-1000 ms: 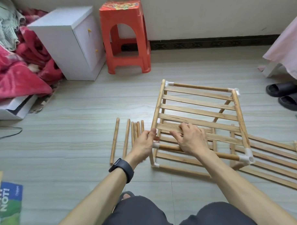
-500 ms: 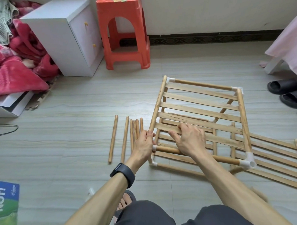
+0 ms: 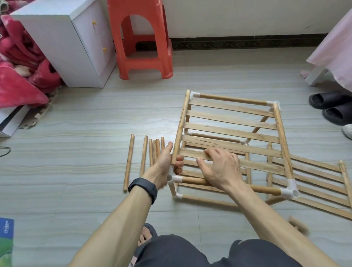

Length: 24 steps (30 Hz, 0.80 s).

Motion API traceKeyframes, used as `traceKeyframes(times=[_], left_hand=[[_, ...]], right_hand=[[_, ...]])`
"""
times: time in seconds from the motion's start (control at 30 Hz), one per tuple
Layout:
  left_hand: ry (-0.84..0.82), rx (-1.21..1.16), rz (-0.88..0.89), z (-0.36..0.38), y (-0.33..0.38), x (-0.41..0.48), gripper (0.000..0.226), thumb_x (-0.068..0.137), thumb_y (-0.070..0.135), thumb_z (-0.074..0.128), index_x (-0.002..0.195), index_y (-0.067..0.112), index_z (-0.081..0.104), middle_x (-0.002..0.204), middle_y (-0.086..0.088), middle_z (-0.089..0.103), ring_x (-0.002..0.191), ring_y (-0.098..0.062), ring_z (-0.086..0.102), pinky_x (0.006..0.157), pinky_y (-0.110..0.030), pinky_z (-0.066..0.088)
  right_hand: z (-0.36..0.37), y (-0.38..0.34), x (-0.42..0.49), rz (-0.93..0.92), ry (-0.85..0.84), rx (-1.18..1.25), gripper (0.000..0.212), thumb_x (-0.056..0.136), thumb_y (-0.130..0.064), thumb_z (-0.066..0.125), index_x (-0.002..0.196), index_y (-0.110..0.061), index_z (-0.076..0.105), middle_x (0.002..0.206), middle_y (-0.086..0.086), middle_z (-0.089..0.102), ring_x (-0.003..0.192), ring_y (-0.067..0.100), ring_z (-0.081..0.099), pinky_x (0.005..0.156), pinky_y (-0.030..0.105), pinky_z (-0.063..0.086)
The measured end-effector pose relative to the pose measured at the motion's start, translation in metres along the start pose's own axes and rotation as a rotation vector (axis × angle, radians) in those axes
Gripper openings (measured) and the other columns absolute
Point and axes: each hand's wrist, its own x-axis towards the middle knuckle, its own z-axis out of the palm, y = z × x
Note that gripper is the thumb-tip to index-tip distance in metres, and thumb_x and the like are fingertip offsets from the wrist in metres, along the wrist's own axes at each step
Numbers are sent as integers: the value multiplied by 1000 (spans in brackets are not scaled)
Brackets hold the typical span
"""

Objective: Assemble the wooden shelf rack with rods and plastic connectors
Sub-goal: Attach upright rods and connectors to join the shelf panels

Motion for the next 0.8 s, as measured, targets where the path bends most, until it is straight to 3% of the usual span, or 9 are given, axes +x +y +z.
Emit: traceKeyframes(times=[0.07,0.2,0.37,0.43,0.5,0.57,0.63,0.7,0.8], left_hand=[[13,71,-5,8,-5,-2,68,93,79,21,57,28,47,54,8,41,42,-9,39,68,-36,29],[35,29,45,20,-12,-3,62,86,88,27,82,32,55,55,10,38,44,-7,34,63,-28,33],[-41,-21,120,50,-31,1,67,81,90,37,65,27,55,61,6,53,57,-13,42,64,-29,38],[-82,124,160,52,-42,2,70,82,88,39,58,26,58,68,4,61,66,-16,54,75,-32,45],[-136,427,218,42,-43,-3,69,82,88,41,70,24,65,80,6,69,81,-16,62,83,-33,49],[-166,690,287,32,-36,-8,70,77,89,45,88,24,68,91,8,72,87,-11,64,77,-28,50],[-29,952,433,30,-24,-12,73,76,90,45,102,24,60,100,5,66,86,-10,60,71,-26,49],[193,1235,762,34,-15,-14,75,80,89,42,117,24,49,111,4,55,94,-13,54,76,-31,49],[92,1732,1300,50,-3,-19,74,84,86,38,135,32,41,135,-5,50,118,-24,50,95,-44,48]], right_hand=[[-3,3,-7,-51,54,-35,49,91,-60,50,118,-23,67,116,-1,69,108,24,58,97,42,40],[-8,1,-27,-231,144,-129,61,87,-64,53,124,-17,64,122,5,61,111,26,54,93,44,44],[-2,3,-59,-253,125,-207,50,99,-53,39,71,-23,68,71,-4,70,65,20,63,68,37,36],[-5,17,-64,-258,124,-209,54,100,-43,37,61,-20,67,61,-5,69,53,19,62,60,33,37],[-13,32,-68,-311,153,-199,50,95,-37,40,53,-19,62,53,-6,63,46,18,55,56,29,34],[-23,45,-70,-359,162,-165,46,89,-34,42,47,-20,55,46,-6,55,42,17,48,55,28,35],[-30,58,-70,-391,136,-169,44,85,-34,40,46,-21,55,46,-5,54,44,17,46,59,31,43],[-36,68,-67,-408,112,-190,45,83,-35,36,47,-20,57,49,-4,58,50,19,50,65,35,45],[-41,74,-61,-458,141,-217,44,80,-34,38,45,-18,60,50,-4,61,56,18,51,67,38,48]])
